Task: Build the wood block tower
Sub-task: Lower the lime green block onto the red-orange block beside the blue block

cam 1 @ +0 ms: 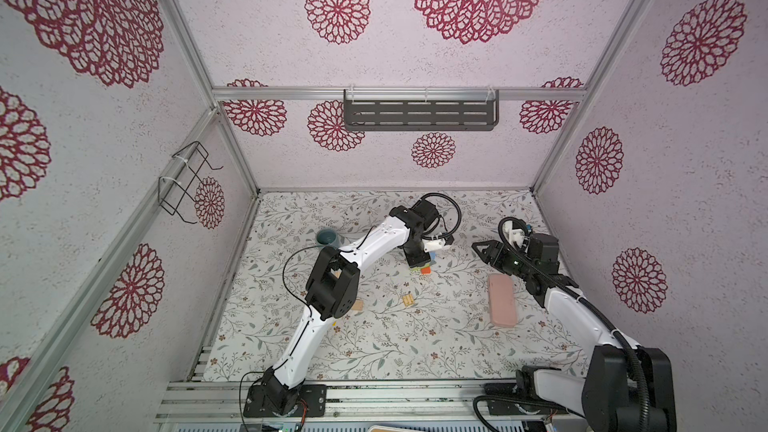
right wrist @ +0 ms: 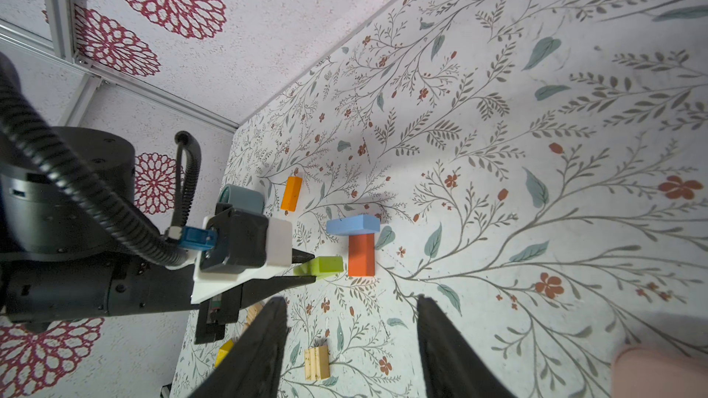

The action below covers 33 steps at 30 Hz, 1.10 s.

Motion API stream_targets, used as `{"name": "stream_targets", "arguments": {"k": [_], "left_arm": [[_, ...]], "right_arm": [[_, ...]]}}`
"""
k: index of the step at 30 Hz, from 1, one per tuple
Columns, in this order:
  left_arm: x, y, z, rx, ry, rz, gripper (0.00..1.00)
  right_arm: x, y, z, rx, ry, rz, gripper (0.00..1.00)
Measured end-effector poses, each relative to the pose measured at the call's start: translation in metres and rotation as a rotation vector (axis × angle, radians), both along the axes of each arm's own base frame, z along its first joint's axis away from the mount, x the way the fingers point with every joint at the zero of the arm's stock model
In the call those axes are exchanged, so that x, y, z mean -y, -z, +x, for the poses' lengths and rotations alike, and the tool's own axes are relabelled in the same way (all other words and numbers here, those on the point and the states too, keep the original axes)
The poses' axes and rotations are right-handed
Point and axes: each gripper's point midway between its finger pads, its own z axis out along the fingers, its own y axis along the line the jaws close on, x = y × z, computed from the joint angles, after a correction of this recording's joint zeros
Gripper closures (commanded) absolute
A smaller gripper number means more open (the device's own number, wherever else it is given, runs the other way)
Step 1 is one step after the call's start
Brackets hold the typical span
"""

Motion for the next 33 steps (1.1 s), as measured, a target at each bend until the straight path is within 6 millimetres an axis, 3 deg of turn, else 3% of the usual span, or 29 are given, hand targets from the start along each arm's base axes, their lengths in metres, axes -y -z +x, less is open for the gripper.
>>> {"name": "stream_targets", "arguments": {"k": [18,33], "left_arm": [[0.016,-0.013,0.0,0.043,0.049,-0.031,0.82],[0.023,0.004,-0.007,0.026,0.083,-0.01,0.83]], "right_arm": [[-0.002,0.005,0.001,-0.016,-0.006,0.0,0.43],[-0.003,0.01,0.001,-0.031,-0.009,0.0,0.44]]}}
